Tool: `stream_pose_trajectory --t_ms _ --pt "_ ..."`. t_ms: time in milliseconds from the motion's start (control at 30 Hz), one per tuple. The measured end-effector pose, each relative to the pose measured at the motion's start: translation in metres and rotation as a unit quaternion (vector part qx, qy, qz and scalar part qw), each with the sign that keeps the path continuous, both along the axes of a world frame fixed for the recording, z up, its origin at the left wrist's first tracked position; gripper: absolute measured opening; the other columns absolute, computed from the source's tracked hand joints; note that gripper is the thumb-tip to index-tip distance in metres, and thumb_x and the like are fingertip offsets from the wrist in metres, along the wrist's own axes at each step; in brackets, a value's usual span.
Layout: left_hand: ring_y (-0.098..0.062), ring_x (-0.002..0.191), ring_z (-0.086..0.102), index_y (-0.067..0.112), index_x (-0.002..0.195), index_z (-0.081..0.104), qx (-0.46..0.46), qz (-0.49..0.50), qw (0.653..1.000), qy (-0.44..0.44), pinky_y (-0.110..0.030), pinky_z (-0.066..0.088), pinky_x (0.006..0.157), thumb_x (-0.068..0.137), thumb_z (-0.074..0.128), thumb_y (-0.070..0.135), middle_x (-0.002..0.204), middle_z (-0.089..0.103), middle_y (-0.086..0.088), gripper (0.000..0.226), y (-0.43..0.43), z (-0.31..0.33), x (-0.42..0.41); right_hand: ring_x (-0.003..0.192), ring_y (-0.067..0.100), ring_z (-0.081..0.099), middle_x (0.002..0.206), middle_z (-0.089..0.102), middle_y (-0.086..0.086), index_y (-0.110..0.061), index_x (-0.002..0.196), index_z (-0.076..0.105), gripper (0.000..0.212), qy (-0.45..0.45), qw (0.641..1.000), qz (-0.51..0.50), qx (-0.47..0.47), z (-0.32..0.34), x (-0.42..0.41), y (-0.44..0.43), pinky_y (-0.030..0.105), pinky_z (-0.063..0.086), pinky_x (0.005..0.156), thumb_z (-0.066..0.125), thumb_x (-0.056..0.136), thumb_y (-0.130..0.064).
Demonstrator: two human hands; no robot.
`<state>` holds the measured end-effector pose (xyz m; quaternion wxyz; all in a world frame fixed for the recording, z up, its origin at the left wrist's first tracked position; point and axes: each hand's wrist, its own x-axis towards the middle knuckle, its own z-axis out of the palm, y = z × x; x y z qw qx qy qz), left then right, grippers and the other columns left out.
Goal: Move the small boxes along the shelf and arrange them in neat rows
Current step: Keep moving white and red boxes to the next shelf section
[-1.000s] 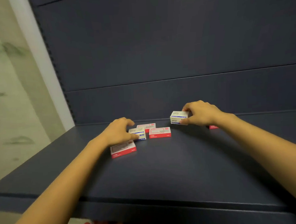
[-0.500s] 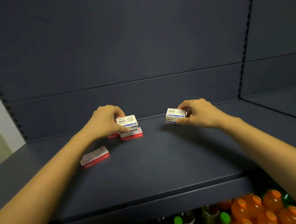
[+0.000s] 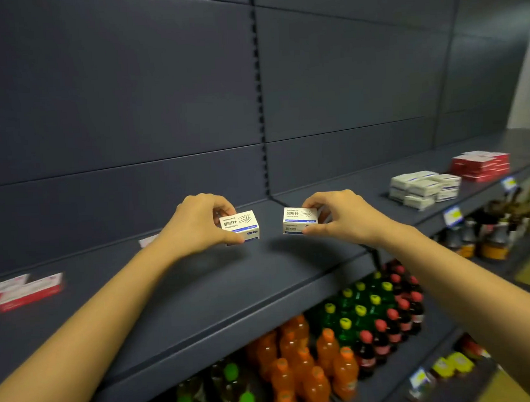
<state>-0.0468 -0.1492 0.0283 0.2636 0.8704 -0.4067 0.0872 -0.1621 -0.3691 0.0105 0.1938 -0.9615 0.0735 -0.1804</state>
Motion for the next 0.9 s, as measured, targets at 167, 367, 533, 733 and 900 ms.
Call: stream_pose_trajectory --t_ms 167,367,533,733,900 --pt "-0.006 0.072 0.057 0.016 0.091 0.067 -0.013 -0.053 0.999 0.004 -0.020 0.046 0.064 0.062 0.084 0.024 0.085 0.064 0.005 0.035 -0.090 -0.006 -0.040 0.082 0.011 0.062 0.100 0.067 -0.007 -0.022 0.108 0.061 0.037 -0.001 0.999 -0.038 -0.013 -0.003 -0.061 -0.081 0.036 0.052 0.083 0.072 0.076 -0.036" --pt "-0.011 0.078 0.059 0.017 0.092 0.067 -0.023 -0.096 0.995 0.004 -0.024 0.047 0.067 0.062 0.083 0.027 0.089 0.066 0.004 0.035 -0.185 -0.012 -0.081 0.079 0.008 0.061 0.097 0.064 -0.010 -0.024 0.106 0.062 0.033 -0.007 0.997 -0.074 -0.010 -0.005 -0.120 -0.165 0.032 0.051 0.082 0.073 0.076 -0.033" --pt "-0.008 0.078 0.056 0.016 0.096 0.066 -0.008 -0.124 0.992 -0.001 -0.019 0.046 0.064 0.064 0.082 0.029 0.094 0.067 0.003 0.038 -0.248 -0.005 -0.099 0.098 0.014 0.058 0.115 0.062 -0.003 -0.020 0.115 0.060 0.041 -0.016 0.995 -0.103 -0.011 -0.007 -0.150 -0.221 0.031 0.048 0.086 0.072 0.078 -0.033" --pt "-0.011 0.080 0.058 0.014 0.098 0.065 -0.018 -0.131 0.991 -0.020 -0.024 0.048 0.069 0.067 0.080 0.030 0.098 0.069 -0.001 0.038 -0.314 0.007 -0.100 0.101 0.011 0.056 0.119 0.061 0.000 -0.016 0.120 0.057 0.046 -0.027 0.994 -0.106 -0.024 -0.004 -0.156 -0.277 0.028 0.049 0.084 0.070 0.080 -0.033" --pt "-0.011 0.082 0.059 0.014 0.099 0.065 -0.016 -0.114 0.993 -0.023 -0.024 0.049 0.072 0.068 0.079 0.032 0.098 0.068 -0.001 0.038 -0.363 0.010 -0.079 0.097 0.015 0.060 0.114 0.061 0.004 -0.016 0.119 0.059 0.044 -0.034 0.995 -0.086 -0.028 0.005 -0.133 -0.323 0.037 0.052 0.086 0.070 0.080 -0.034"
